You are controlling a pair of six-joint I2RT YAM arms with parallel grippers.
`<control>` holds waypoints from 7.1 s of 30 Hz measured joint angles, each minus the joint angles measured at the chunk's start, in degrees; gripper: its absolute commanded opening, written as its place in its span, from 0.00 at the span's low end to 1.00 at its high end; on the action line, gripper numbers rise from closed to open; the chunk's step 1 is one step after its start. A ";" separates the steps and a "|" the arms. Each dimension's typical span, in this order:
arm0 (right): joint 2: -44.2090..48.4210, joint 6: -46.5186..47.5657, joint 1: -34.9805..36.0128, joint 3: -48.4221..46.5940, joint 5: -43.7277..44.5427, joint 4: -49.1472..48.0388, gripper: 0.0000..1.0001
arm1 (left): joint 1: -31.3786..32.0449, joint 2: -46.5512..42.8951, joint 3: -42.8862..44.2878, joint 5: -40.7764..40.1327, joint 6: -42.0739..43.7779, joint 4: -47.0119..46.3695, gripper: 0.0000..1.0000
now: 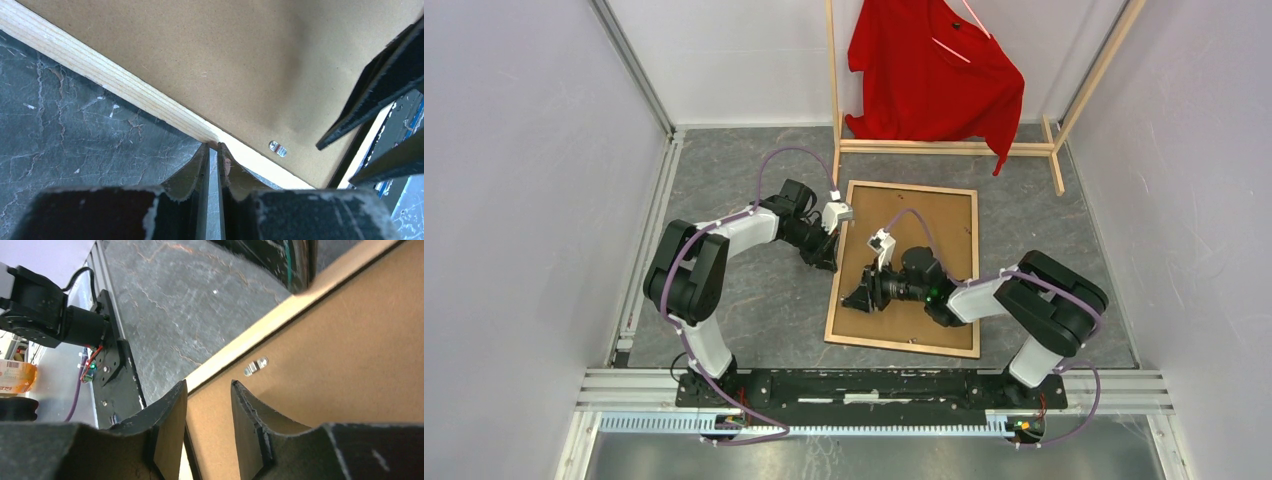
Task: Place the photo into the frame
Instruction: Install the photo frame at the center of the board.
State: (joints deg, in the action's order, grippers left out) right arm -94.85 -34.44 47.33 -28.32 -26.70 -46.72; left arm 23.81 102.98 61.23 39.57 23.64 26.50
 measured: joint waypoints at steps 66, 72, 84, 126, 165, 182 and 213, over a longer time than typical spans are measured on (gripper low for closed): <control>-11.23 -4.85 0.02 -2.71 4.48 -6.49 0.03 | -0.02 0.00 0.00 -0.07 0.02 0.04 0.13; -7.10 -5.81 0.02 0.94 4.55 -7.98 0.04 | -0.02 0.00 0.00 -0.09 0.02 0.04 0.13; -9.84 -7.80 0.68 1.57 4.31 -10.78 0.03 | -0.02 0.00 0.00 -0.11 0.02 0.09 0.12; 0.98 -0.94 -13.11 -12.48 2.58 5.05 0.00 | -6.56 3.74 12.11 1.18 -4.59 1.55 0.40; -25.97 5.97 -19.39 -37.18 2.54 20.24 0.00 | -6.56 16.13 17.97 6.03 -12.83 -2.60 0.14; -26.71 2.80 -19.30 -36.15 1.42 16.57 0.00 | -6.56 16.11 17.94 6.01 -12.83 -2.62 0.14; -27.58 1.97 -21.75 -37.99 -0.22 16.02 0.00 | -6.54 16.02 17.94 5.84 -12.81 -2.56 0.12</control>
State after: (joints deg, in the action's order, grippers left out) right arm -122.43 -32.47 25.58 -66.30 -26.92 -30.70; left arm 17.28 119.00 79.18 45.41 10.83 23.94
